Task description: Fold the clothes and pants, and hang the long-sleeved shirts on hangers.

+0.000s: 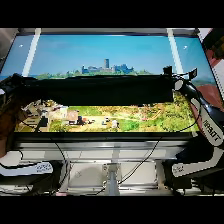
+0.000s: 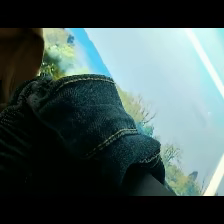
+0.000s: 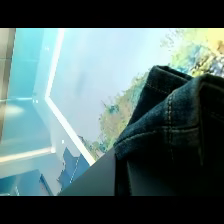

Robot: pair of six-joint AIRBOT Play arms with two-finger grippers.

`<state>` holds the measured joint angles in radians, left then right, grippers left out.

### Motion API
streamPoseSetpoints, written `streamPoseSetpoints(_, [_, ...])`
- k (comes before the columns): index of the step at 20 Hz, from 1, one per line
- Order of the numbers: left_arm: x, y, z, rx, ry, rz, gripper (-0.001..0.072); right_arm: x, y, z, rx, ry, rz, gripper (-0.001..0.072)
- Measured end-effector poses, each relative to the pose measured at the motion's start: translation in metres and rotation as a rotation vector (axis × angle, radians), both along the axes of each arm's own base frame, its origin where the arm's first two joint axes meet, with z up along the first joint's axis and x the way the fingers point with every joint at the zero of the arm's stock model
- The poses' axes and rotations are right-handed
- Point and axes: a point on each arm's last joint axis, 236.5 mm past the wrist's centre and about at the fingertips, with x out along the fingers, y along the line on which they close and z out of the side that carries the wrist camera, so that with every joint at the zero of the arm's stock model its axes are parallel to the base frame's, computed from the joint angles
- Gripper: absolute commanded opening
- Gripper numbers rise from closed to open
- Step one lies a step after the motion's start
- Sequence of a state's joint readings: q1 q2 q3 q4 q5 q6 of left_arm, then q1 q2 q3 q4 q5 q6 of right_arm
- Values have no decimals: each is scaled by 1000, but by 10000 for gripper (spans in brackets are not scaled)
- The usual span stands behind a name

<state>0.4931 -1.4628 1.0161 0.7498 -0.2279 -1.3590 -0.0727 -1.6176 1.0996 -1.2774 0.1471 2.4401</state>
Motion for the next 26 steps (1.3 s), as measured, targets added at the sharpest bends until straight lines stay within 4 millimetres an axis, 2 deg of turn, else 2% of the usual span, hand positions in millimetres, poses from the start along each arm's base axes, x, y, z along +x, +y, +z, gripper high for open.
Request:
streamPoseSetpoints(6, [19, -6, 2, 40, -42, 26, 59, 17, 3, 10, -6, -95, -20, 21])
streamPoseSetpoints(12, [29, -10, -7, 48, -57, 56, 59, 32, 12, 10, -8, -131, -14, 21])
streamPoseSetpoints(26, [31, 21, 12, 85, -170, 213, 60, 43, -8, 16, 23, -188, -86, 21])
